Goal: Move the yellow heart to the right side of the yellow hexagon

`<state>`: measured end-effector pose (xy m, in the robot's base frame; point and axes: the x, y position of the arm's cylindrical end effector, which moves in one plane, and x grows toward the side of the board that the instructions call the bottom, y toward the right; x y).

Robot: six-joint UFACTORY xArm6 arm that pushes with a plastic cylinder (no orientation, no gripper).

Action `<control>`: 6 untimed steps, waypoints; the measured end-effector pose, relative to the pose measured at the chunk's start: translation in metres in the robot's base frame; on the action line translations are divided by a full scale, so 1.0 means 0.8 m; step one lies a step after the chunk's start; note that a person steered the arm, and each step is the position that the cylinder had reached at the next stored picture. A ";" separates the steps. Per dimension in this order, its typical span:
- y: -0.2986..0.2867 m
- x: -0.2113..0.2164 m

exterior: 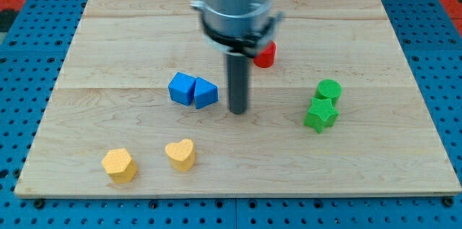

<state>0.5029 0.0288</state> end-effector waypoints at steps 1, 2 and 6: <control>-0.010 0.085; -0.076 0.081; -0.175 0.143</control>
